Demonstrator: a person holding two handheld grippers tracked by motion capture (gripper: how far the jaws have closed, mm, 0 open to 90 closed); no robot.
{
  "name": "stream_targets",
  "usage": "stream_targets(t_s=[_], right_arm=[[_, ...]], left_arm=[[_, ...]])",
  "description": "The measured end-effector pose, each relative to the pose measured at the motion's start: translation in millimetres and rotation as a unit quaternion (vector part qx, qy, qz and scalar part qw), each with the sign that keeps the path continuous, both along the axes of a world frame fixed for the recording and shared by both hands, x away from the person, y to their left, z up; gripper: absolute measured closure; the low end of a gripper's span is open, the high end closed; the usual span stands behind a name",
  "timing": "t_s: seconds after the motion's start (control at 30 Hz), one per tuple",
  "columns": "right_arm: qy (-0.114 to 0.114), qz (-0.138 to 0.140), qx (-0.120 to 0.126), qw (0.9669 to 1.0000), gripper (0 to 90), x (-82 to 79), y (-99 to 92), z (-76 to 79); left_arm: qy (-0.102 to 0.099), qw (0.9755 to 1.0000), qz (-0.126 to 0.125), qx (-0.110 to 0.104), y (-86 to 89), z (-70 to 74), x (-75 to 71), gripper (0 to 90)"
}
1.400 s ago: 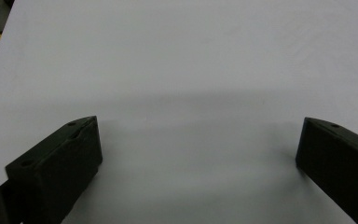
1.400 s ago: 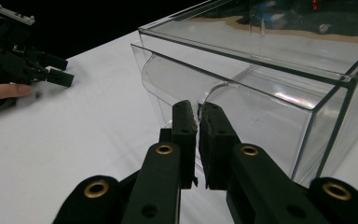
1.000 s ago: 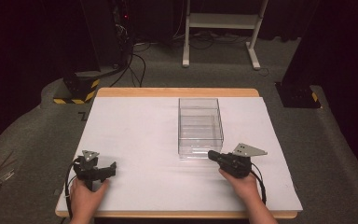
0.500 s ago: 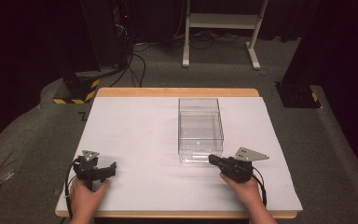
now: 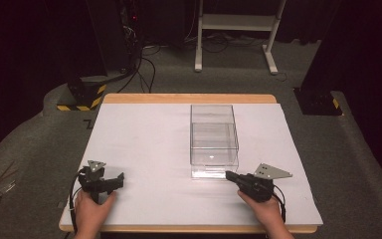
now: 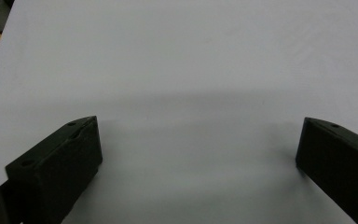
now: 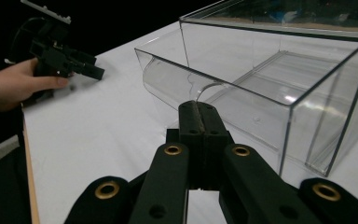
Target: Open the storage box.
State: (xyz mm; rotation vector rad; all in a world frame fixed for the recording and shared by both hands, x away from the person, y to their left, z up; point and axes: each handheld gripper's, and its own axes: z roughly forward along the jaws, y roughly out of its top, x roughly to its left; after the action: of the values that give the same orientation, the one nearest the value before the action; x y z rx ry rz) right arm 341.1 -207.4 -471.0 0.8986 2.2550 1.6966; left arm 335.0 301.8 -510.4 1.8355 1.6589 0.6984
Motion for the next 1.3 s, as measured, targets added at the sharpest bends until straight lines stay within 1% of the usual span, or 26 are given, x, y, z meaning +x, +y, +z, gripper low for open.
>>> stream_targets(t_s=[0.07,0.13,0.2,0.23,0.27,0.3,0.4,0.53,0.6,0.7,1.0,1.3], right_arm=[[-0.009,0.000,-0.014,0.9999,90.0,-3.0,-0.7,0.6],[-0.009,0.001,-0.021,0.9997,89.9,-4.2,0.4,-0.1],[-0.009,0.000,-0.021,0.9997,88.2,-3.9,0.9,-0.8],[-0.002,0.008,-0.017,0.9998,81.7,-2.3,1.9,-1.8],[-0.002,0.008,-0.017,0.9998,81.7,-2.3,1.9,-1.8],[-0.003,0.013,-0.017,0.9998,78.8,-0.9,3.6,-2.0],[0.000,0.018,-0.017,0.9997,75.2,2.2,7.4,-0.3],[0.002,0.024,-0.016,0.9996,75.7,8.2,10.8,1.5],[0.006,0.037,-0.013,0.9992,77.1,14.3,13.8,1.6],[0.014,0.049,-0.007,0.9987,79.6,17.0,13.7,0.0],[0.013,0.060,0.002,0.9981,82.7,13.6,8.5,-2.7],[0.012,0.067,-0.001,0.9977,83.2,4.2,7.2,-2.2]], left_arm=[[0.000,1.0000,0.000,0.000,0.0,0.0,0.0,0.3],[0.000,1.0000,0.000,0.000,0.0,0.0,0.0,0.3],[0.000,1.0000,0.000,0.000,0.0,0.0,0.0,0.3],[0.000,1.0000,0.000,0.000,0.0,0.0,0.0,0.3],[0.000,1.0000,0.000,0.000,0.0,0.0,0.0,0.4],[0.000,1.0000,0.000,0.000,0.0,0.0,0.0,0.3],[0.000,1.0000,0.000,0.000,0.0,0.0,0.0,0.3],[0.000,1.0000,0.000,0.000,0.0,0.0,0.0,0.3],[0.000,1.0000,0.000,0.000,0.0,0.0,0.0,0.3],[0.000,1.0000,0.000,0.000,0.0,0.0,0.0,0.4],[0.000,1.0000,0.000,0.000,-0.1,0.0,-0.1,0.3],[0.000,1.0000,0.000,0.000,-0.1,0.0,-0.1,0.3]])
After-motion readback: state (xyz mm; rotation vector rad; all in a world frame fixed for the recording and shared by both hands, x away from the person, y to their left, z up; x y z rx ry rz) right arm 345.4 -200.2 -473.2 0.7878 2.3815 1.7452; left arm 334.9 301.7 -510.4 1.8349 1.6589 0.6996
